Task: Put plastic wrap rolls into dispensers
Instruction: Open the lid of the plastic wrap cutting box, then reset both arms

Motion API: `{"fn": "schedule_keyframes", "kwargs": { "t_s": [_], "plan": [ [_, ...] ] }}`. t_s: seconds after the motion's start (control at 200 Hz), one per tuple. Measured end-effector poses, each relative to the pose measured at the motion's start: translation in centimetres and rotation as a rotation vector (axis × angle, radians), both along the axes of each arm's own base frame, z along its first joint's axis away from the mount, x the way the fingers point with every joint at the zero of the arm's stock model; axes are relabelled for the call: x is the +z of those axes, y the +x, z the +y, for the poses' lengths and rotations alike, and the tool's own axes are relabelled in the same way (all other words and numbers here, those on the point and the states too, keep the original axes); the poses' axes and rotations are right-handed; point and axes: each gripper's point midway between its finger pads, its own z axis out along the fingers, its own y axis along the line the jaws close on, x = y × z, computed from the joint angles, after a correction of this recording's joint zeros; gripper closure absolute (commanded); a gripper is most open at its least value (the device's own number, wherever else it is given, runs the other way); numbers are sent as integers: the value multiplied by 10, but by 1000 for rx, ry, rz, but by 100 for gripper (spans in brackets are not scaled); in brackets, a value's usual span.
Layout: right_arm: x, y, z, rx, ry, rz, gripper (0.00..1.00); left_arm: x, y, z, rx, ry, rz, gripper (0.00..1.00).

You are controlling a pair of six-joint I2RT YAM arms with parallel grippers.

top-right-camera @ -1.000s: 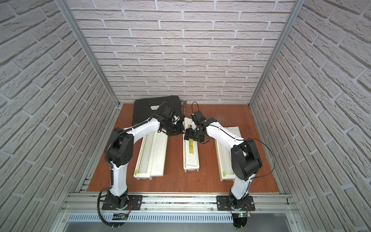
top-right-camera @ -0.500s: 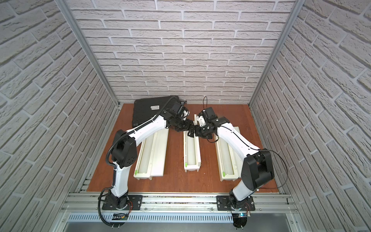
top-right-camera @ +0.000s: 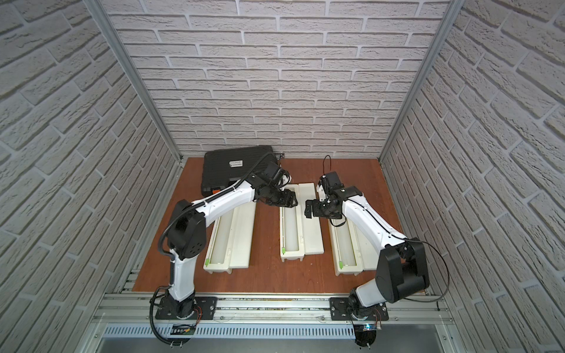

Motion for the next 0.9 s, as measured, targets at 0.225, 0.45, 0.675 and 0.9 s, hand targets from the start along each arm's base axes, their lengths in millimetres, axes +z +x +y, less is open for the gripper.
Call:
{"fn": "schedule_keyframes", "kwargs": {
  "t_s": [0.225,0.45,0.675,0.9],
  "plan": [
    [41,16,-77,-232,-175,-321,0,118,0,127,194,-67,-421,2],
    [-39,-3,-148,-392,-378,-334,0,38,3,377,778,256,-493,2],
    [-60,31,-160,-458,-372,-510,1,-82,-39,459,923,422,-366,2],
    [-59,39,-133,-326,-293,-684,1,-93,2,438,823,253,-513,2]
  ]
}}
